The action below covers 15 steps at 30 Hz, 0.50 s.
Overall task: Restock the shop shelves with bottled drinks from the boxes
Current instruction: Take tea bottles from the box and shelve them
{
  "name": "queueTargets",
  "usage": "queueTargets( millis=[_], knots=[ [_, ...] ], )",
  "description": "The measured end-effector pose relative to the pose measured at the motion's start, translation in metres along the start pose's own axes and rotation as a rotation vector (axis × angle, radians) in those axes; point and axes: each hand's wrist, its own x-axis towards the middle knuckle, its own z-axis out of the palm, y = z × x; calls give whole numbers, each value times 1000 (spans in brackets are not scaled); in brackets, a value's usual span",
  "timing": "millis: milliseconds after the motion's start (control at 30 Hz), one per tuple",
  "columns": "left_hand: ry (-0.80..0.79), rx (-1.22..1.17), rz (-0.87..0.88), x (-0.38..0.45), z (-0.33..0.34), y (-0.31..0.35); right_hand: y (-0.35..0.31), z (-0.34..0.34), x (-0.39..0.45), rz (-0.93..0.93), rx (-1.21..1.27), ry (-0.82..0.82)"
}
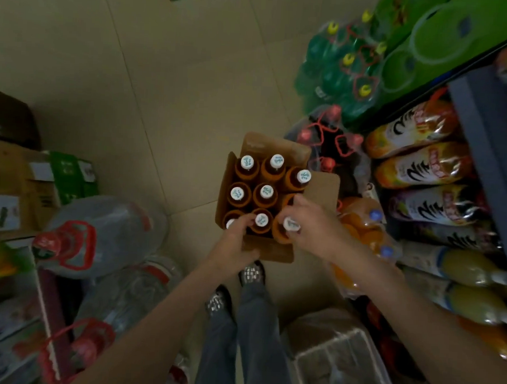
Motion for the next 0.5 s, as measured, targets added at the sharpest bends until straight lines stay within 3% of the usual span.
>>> queueTargets(
  millis=[67,167,267,333,367,500],
  knots=[
    [-64,-19,77,7,5,23,-17,-55,-1,-131,16,10],
    [52,-148,77,23,5,46,-29,-105,5,-204,167,151],
    [166,-183,-28,38,-10,51,-3,-98,19,18,793,337],
    [182,-212,-114,41,-22,43,30,-59,32,221,729,399],
    [204,-254,-159,40,-26,36,48,-32,38,312,585,339],
    [314,-357,-268,22,-37,2,69,77,42,524,182,-194]
  ],
)
